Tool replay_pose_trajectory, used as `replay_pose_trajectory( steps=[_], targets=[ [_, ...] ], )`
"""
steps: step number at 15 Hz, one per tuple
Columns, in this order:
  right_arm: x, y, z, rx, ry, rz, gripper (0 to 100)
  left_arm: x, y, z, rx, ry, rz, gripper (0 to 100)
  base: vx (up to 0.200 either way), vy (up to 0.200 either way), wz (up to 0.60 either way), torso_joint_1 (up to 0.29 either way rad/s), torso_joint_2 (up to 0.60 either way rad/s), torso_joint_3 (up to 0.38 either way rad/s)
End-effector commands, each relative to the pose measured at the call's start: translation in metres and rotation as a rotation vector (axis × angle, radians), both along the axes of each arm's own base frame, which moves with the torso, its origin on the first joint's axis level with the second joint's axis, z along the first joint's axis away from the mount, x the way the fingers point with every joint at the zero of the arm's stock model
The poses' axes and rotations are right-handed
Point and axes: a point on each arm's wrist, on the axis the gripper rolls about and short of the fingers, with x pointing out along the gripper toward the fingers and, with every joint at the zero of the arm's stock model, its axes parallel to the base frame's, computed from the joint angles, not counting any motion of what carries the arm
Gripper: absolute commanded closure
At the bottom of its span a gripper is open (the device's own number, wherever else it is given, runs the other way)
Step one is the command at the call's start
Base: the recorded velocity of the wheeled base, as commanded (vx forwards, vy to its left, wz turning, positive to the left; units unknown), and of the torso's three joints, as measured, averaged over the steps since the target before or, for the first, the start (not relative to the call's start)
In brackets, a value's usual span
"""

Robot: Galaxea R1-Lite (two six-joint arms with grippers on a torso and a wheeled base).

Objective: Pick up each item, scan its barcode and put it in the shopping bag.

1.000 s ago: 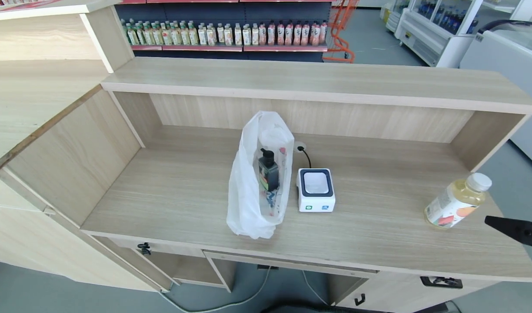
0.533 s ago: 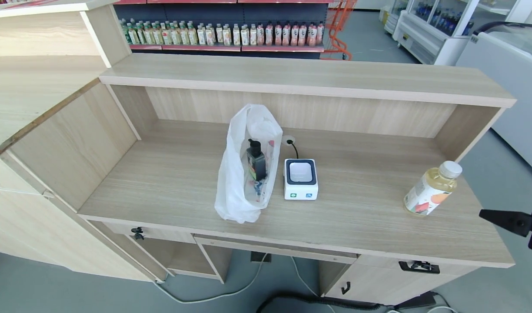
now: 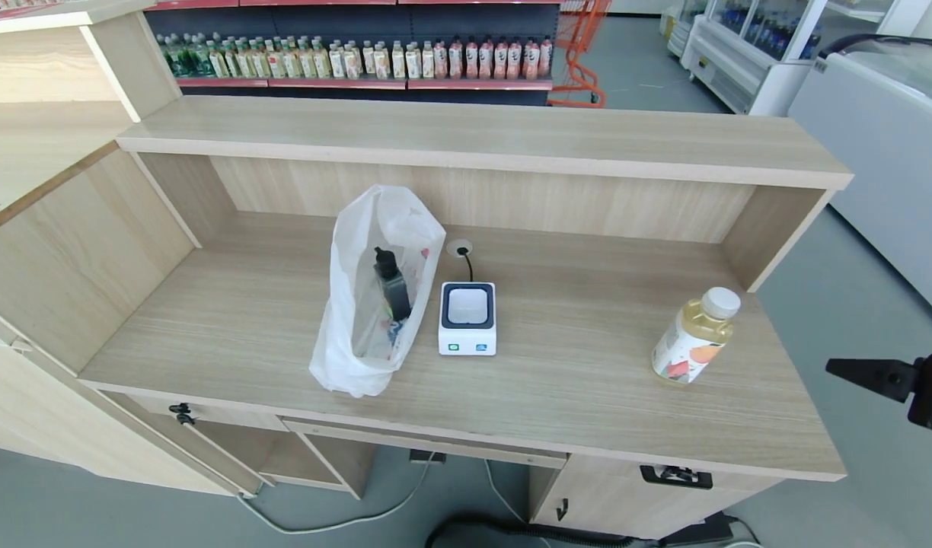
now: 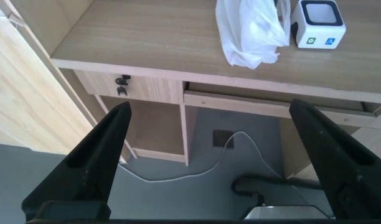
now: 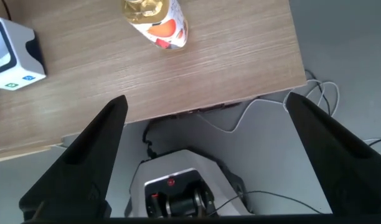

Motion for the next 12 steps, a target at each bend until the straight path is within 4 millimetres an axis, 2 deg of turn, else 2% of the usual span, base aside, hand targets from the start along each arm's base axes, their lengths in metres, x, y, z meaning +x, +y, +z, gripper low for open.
replay_pose_trajectory(
  steps=[1,2,5,8,12],
  targets=[
    [0.003,0.000,-0.003,-0.003,0.019,-0.003,0,0.000,0.000,0.000,0.004,0.000,0.001,0,0.000,0.000,0.00,0.000,0.00,0.000],
    [0.005,0.000,-0.004,0.000,0.028,-0.007,0,0.000,0.000,0.000,0.004,0.001,0.000,0,0.000,0.000,0.00,0.000,0.00,0.000],
    [0.013,0.001,-0.008,-0.002,0.056,-0.008,0,0.000,0.000,0.000,0.003,0.000,0.000,0,0.200,0.000,0.00,0.005,0.00,0.004],
    [0.025,0.004,-0.019,-0.004,0.105,-0.004,0,0.000,0.000,0.000,0.003,0.001,0.000,0,0.000,0.000,0.00,0.000,0.00,0.000],
    [0.060,0.011,-0.038,-0.067,0.094,0.068,0,0.000,0.000,0.000,0.003,0.000,0.000,0,0.000,0.000,0.00,0.000,0.00,0.000]
  ],
)
